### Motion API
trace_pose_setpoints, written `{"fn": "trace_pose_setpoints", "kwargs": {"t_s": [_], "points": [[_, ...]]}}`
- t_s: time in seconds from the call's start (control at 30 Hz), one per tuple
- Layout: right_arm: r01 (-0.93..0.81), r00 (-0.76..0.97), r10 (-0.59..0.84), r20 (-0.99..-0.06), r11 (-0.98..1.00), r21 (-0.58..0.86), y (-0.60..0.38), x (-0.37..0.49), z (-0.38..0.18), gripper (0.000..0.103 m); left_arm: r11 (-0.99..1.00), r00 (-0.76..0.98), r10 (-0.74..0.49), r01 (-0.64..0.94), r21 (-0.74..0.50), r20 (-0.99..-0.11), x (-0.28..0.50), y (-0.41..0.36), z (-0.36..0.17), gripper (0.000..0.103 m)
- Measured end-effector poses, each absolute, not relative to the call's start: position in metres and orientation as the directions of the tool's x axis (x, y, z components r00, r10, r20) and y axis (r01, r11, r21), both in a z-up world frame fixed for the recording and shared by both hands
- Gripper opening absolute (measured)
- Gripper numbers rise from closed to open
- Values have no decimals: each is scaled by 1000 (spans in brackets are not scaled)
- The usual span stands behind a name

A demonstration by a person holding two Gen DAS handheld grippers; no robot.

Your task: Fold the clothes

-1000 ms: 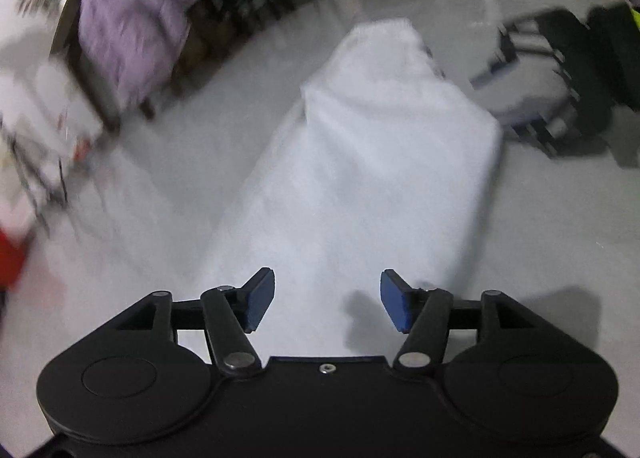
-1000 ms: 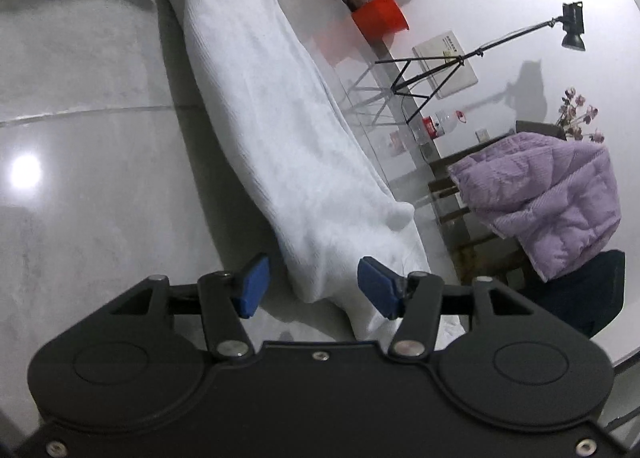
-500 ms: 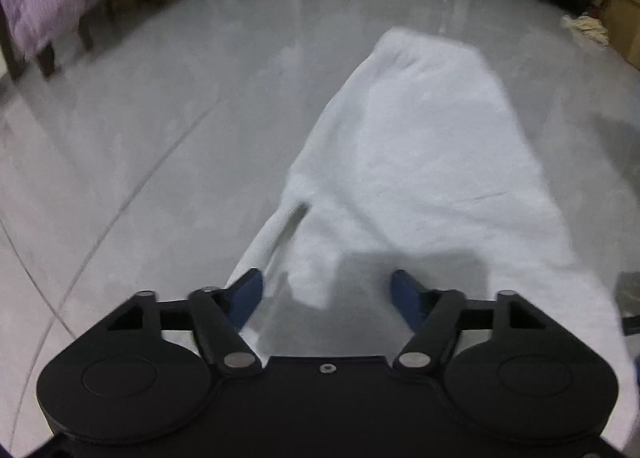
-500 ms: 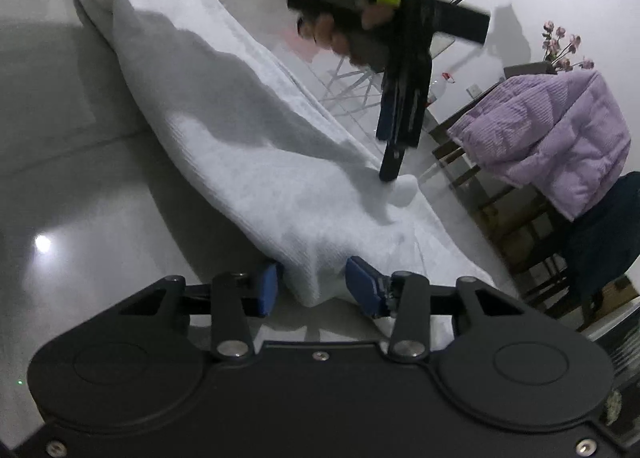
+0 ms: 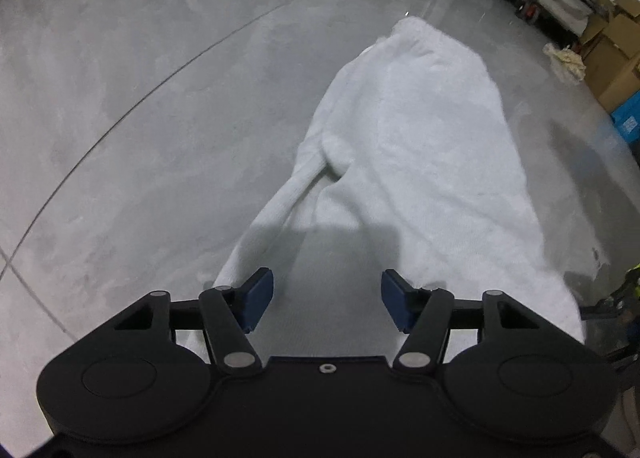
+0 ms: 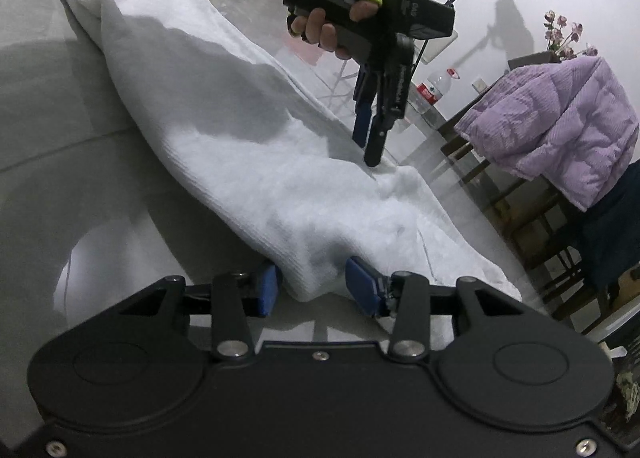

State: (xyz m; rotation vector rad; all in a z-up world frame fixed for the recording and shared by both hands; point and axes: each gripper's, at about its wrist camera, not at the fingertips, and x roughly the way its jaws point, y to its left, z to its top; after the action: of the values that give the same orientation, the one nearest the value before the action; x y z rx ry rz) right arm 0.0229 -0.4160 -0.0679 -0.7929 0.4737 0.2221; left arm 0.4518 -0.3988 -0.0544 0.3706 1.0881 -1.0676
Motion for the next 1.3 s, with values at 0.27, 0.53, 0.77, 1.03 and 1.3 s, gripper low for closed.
{"fn": "trace_pose_setpoints", "kwargs": {"t_s": [0.27, 0.53, 0.77, 1.03, 1.3], "points": [[-340, 882, 6, -471, 699, -629, -420, 25, -66, 15, 506, 117, -606, 820, -268, -787, 446, -377, -39, 9], [-275, 910, -7, -415, 739, -615, -429, 19, -52, 6, 584, 224, -607, 776, -237, -762, 455, -357, -27, 6], [-308, 884, -22, -467, 725, -616, -424, 20, -57, 8, 643, 322, -449, 765, -50, -834, 444, -385, -43, 28], [-296, 892, -33, -450, 711, -638, -427, 10, -58, 60, 639, 353, -582, 756, -143, -733, 458, -384, 18, 66], [-311, 866, -30, -500, 749, -585, -435, 33, -62, 35, 561, 275, -497, 825, -63, -823, 458, -462, -26, 14]]}}
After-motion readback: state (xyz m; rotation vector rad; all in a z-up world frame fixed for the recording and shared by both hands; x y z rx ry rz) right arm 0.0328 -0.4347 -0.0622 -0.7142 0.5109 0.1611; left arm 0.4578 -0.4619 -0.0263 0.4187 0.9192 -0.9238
